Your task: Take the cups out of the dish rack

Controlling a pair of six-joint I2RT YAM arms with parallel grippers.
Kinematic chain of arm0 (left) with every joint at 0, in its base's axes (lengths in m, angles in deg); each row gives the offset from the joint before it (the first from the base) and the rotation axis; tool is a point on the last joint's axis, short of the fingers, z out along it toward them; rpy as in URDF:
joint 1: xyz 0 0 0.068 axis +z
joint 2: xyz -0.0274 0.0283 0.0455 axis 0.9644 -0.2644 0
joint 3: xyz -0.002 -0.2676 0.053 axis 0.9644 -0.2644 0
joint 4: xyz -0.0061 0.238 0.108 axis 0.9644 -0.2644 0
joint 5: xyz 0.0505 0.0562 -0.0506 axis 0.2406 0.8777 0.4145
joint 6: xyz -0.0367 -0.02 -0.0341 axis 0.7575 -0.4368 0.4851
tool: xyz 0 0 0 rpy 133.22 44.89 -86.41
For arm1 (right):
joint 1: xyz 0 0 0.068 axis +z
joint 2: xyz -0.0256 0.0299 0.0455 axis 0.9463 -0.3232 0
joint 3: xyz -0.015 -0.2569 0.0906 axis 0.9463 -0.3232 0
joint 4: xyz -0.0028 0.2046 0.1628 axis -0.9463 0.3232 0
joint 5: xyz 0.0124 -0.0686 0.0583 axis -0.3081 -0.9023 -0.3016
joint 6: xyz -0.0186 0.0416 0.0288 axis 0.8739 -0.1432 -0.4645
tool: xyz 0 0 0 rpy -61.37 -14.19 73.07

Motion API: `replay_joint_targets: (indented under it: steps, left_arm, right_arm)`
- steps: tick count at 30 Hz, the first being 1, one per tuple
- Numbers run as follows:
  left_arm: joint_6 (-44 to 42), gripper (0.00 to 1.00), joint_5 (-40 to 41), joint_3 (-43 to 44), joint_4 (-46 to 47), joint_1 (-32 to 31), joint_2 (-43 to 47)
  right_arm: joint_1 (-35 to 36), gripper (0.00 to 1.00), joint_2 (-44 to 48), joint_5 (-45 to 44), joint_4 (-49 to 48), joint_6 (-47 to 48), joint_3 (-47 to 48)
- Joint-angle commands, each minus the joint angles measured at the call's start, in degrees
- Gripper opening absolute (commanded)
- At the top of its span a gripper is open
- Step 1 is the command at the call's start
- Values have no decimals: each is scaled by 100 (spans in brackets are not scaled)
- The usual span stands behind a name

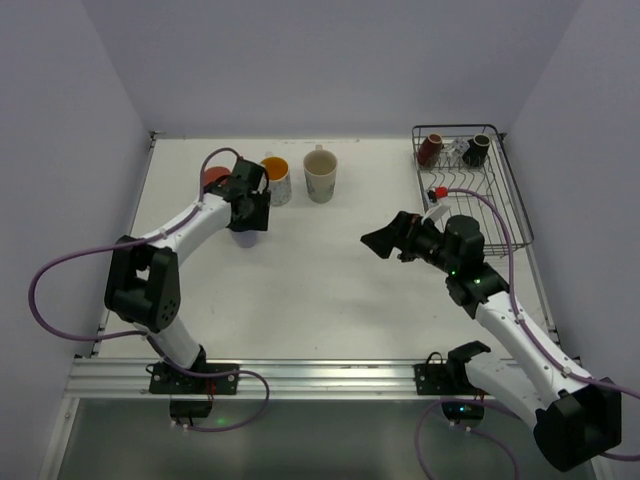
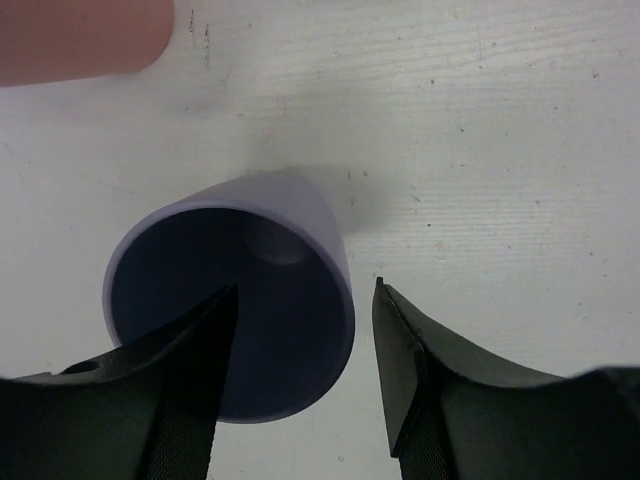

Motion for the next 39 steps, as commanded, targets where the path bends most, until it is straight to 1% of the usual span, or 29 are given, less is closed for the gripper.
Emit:
replay_joint_targets:
  steps: [1, 2, 3, 4, 5, 6, 8, 10, 12, 13, 14, 15, 16, 17, 18, 20, 21, 22, 23, 25, 26, 29, 31, 32, 33, 35, 36, 37, 39]
  left_arm:
    - [-175, 64, 47, 271, -128, 63, 523]
    - [-166, 67, -32, 289, -58, 63, 647]
    - [-157, 76, -267, 324, -5, 63, 910]
    - [-157, 81, -444, 333, 65, 63, 1043]
    - [-122, 89, -620, 359, 170, 54, 1175]
    - [-105, 91, -917, 394, 241, 54, 1298]
    - [-61, 95, -1087, 386, 512, 2, 1711]
    - [-52, 96, -1446, 333, 715, -51, 2106]
    - [-34, 96, -1875, 123, 1093, -165, 2396]
    - [-25, 97, -2035, 9, 1216, -218, 2702]
    - [27, 97, -2184, -114, 1522, -305, 2862]
    - [62, 98, -2482, -472, 1725, -350, 3194]
    - [141, 98, -2650, -693, 2110, -437, 3354]
    - [168, 100, -2782, -1095, 2288, -473, 3503]
    - [194, 100, -3045, -1265, 2455, -508, 3766]
    - [256, 100, -3353, -1633, 2745, -526, 3952]
    - [247, 100, -3616, -1697, 2807, -534, 4092]
    - [125, 100, -3697, -1732, 2825, -543, 4146]
    - [46, 100, -3715, -1741, 2782, -569, 4216]
    - [-69, 100, -3400, -1776, 2747, -648, 4436]
    - [-78, 100, -3294, -1872, 2781, -797, 4506]
    - [-183, 100, -3171, -1978, 2835, -947, 4525]
    - [-175, 100, -3100, -1952, 2721, -983, 4490]
    - [-166, 100, -3109, -1952, 2720, -983, 4481]
    - [-166, 100, -3135, -1961, 2703, -992, 4489]
    - [-157, 100, -3135, -1970, 2711, -1000, 4516]
    - [-148, 100, -3126, -1970, 2711, -1000, 4524]
    - [-131, 100, -3118, -1970, 2711, -1000, 4533]
    - [-122, 100, -3126, -1970, 2711, -1009, 4525]
  right_arm:
    - [-10, 99, 145, -368, 193, 205, 261]
    - [-19, 99, 145, -404, 350, 231, 314]
    - [-19, 99, 137, -569, 412, 293, 375]
    - [-19, 97, 119, -641, 526, 328, 497]
    - [-19, 96, 49, -702, 562, 328, 577]
    - [-10, 95, 5, -851, 597, 337, 665]
    - [-19, 90, -231, -1027, 615, 337, 946]
    - [-19, 84, -477, -1351, 746, 433, 1340]
    - [-62, 76, -871, -1685, 861, 626, 1631]
    - [-97, 71, -1013, -1992, 974, 688, 1902]
    - [-202, 67, -1145, -2117, 1054, 741, 2044]
    - [-264, 60, -1416, -2274, 1098, 881, 2193]
    - [-395, 57, -1550, -2650, 1151, 952, 2447]
    - [-466, 54, -1708, -2802, 1195, 1013, 2598]
    - [-554, 52, -2057, -2943, 1230, 1179, 2747]
    - [-870, 50, -2463, -3407, 1388, 1347, 3257]
    - [-1010, 47, -2674, -3488, 1423, 1374, 3580]
    - [-1273, 47, -3094, -3532, 1441, 1392, 3740]
    - [-1371, 46, -3298, -3681, 1494, 1418, 3925]
    - [-1590, 48, -3876, -3945, 1520, 1488, 4389]
    - [-1653, 48, -4080, -4007, 1564, 1506, 4575]
    - [-1802, 49, -4738, -4147, 1678, 1629, 5365]
    - [-1916, 50, -5074, -4166, 1775, 1655, 5726]
    - [-1961, 51, -5415, -4166, 1862, 1629, 5928]
    - [-2005, 52, -5575, -4148, 2046, 1603, 6304]
    - [-2058, 53, -6039, -4131, 2188, 1577, 6649]
    - [-2058, 53, -6199, -4131, 2406, 1559, 7043]
    - [-2058, 54, -6348, -4183, 2469, 1550, 7212]
    - [-2259, 59, -6709, -4271, 2618, 1524, 7606]
